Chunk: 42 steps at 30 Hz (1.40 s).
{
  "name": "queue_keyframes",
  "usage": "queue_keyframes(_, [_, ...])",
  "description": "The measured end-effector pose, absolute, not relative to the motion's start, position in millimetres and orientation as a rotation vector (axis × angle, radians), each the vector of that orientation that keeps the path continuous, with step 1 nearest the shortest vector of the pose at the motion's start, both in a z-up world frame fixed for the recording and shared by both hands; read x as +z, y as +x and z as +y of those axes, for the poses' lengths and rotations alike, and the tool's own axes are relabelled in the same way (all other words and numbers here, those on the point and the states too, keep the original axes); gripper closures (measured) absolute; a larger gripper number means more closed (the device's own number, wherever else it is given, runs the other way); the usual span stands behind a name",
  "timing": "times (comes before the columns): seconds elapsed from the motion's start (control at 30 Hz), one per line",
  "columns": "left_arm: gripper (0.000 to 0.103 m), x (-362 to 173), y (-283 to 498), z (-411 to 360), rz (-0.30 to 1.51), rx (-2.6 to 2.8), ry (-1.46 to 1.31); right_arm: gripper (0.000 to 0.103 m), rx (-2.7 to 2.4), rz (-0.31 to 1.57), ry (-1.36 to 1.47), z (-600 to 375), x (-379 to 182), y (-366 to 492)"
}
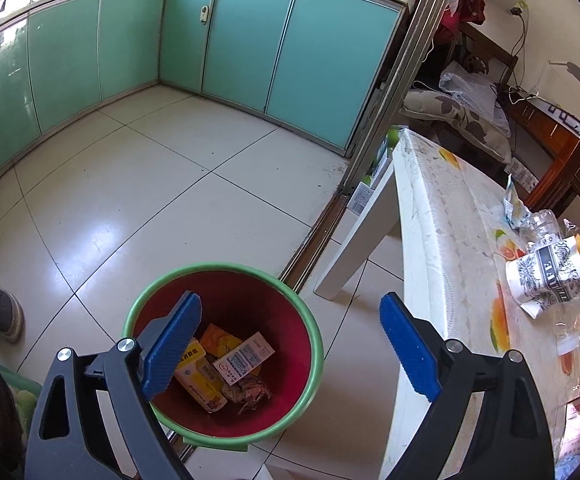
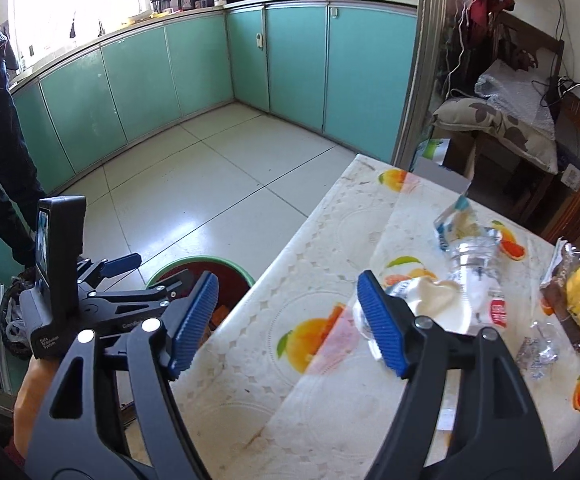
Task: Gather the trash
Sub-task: 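Move both open grippers back over the table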
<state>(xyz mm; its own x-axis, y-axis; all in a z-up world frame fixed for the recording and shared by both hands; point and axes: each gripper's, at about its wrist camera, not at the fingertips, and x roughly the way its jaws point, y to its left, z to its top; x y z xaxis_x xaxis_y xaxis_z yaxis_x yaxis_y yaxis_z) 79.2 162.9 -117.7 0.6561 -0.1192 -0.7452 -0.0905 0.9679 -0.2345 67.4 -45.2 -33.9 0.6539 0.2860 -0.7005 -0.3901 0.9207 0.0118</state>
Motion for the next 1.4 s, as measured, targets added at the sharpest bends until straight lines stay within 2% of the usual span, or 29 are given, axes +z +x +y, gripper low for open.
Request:
queue_keyframes(0.6, [0.008, -87.0, 65.6, 99.1, 0.811, -0.167, -0.223, 0.028, 0.19, 0.74, -0.026, -161.4, -18.4, 43.0])
queue_keyframes(1.4, [0.007, -67.7, 56.8, 71.0, 0.788, -0.199, -0.189, 0.028, 0.145, 0.748, 0.009, -195.6, -25.3, 30.2])
